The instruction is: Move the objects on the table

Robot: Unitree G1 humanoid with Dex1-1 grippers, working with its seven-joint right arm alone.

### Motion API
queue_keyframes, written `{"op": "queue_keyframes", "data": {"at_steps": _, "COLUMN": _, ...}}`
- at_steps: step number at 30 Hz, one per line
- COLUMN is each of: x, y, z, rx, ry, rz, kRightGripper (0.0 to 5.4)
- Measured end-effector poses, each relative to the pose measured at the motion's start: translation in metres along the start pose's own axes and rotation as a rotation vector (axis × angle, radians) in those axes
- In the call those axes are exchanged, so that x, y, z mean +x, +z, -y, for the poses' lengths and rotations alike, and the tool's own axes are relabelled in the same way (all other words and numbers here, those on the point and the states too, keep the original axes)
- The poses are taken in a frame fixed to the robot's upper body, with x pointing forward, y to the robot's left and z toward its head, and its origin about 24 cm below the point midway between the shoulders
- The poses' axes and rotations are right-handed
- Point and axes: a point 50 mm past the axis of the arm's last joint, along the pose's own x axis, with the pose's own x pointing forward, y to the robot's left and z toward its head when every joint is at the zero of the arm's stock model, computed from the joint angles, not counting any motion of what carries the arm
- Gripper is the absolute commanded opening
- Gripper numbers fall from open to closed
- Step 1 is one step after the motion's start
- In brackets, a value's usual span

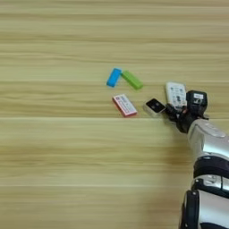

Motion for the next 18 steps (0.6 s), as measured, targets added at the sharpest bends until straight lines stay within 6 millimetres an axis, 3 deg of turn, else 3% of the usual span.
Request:
{"op": "queue_keyframes", "data": {"at_steps": 7, "x": 0.0005, "y": 0.0001, "z": -0.0014, "rx": -0.014, "ry": 0.005, "rz": 0.002, "kRightGripper": 2.9}}
{"op": "queue_keyframes", "data": {"at_steps": 18, "x": 0.0005, "y": 0.0014, "z": -0.002, "rx": -0.016, "ry": 0.007, "rz": 0.012, "kRightGripper": 4.4}}
